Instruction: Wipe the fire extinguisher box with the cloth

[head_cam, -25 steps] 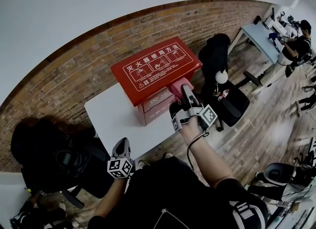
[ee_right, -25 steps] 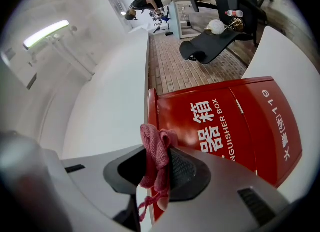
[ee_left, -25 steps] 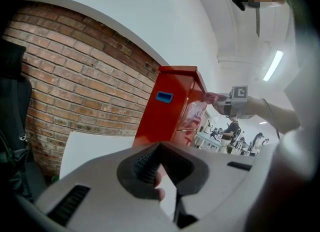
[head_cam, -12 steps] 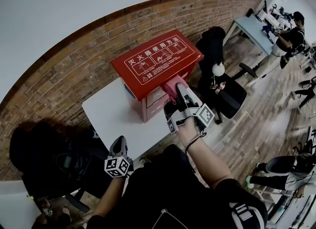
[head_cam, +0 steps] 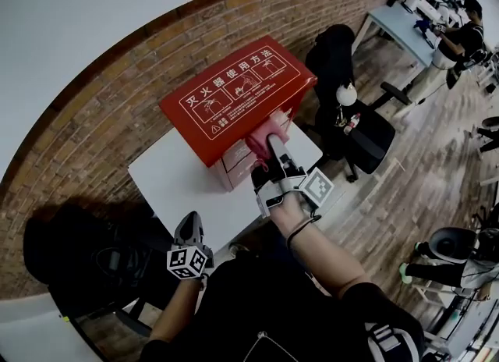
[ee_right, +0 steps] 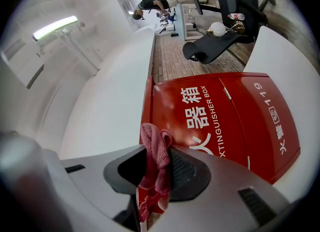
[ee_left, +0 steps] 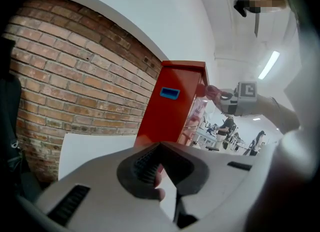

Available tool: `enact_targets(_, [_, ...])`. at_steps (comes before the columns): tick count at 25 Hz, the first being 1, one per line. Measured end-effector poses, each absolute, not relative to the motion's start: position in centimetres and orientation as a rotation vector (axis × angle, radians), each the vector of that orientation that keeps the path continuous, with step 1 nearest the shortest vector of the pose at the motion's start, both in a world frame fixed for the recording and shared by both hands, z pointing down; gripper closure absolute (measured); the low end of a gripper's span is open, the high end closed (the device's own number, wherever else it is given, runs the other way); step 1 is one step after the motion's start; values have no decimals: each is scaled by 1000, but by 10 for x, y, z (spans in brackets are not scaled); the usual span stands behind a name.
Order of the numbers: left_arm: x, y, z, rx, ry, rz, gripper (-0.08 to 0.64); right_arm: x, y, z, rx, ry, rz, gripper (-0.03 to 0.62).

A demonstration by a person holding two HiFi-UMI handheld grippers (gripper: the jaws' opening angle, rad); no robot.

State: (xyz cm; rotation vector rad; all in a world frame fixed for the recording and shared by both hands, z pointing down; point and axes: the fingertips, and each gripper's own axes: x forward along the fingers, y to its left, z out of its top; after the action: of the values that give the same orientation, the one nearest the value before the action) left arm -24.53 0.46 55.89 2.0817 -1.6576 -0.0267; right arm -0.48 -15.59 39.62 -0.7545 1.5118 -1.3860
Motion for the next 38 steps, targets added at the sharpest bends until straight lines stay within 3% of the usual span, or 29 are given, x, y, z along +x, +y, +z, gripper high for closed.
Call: enact_targets(38, [-239,25,558,2162,-1608,128,538,5,-161,522,-937,1459,-1470,477])
